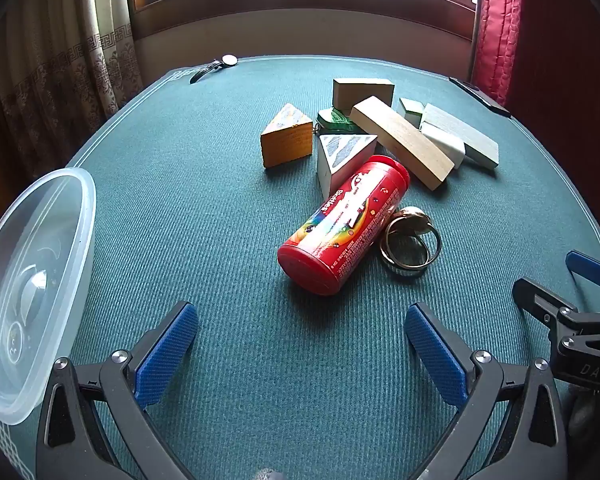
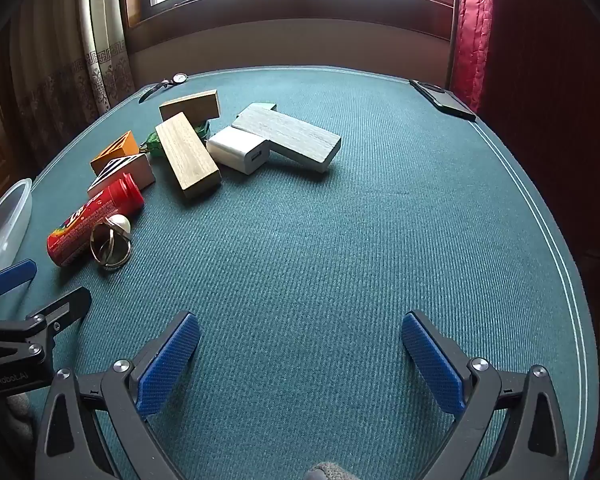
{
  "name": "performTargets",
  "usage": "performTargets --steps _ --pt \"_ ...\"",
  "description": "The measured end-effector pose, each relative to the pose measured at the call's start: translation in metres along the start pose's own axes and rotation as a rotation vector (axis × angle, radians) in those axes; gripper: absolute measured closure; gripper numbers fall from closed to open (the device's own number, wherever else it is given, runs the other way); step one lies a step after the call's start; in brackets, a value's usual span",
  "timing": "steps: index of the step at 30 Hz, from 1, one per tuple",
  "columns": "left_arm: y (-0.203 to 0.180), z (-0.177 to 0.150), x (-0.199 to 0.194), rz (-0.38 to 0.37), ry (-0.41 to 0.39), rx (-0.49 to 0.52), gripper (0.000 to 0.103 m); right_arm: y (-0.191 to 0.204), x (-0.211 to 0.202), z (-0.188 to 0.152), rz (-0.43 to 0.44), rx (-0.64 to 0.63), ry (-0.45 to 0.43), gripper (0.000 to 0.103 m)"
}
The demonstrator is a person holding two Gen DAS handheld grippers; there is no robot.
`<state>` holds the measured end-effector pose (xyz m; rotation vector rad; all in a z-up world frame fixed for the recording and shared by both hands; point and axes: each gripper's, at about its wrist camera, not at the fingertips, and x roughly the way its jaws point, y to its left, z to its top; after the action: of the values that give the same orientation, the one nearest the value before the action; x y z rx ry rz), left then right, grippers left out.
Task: Organize rigid objects
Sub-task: 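Grasp the gold pearl ring with the right tool while the left tool approaches the red Skittles tube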
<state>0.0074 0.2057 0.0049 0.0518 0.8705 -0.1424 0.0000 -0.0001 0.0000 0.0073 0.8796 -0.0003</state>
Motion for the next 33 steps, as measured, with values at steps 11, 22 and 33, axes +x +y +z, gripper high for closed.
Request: performTargets --steps 11,22,33 --pt "0.002 0.001 0.001 -0.011 0.003 0.012 0.000 0.000 0.000 0.000 -0.003 -0.002 0.001 0.000" --pt "0.012 -0.003 -0.014 -0.073 -0.017 0.028 0.000 0.007 0.001 0.002 -0.004 -0.008 0.023 0.000" --pt "0.035 0.002 -0.059 -0.012 -0.153 0.067 0.000 0.061 0.002 0.010 0.180 -0.068 -0.001 0.008"
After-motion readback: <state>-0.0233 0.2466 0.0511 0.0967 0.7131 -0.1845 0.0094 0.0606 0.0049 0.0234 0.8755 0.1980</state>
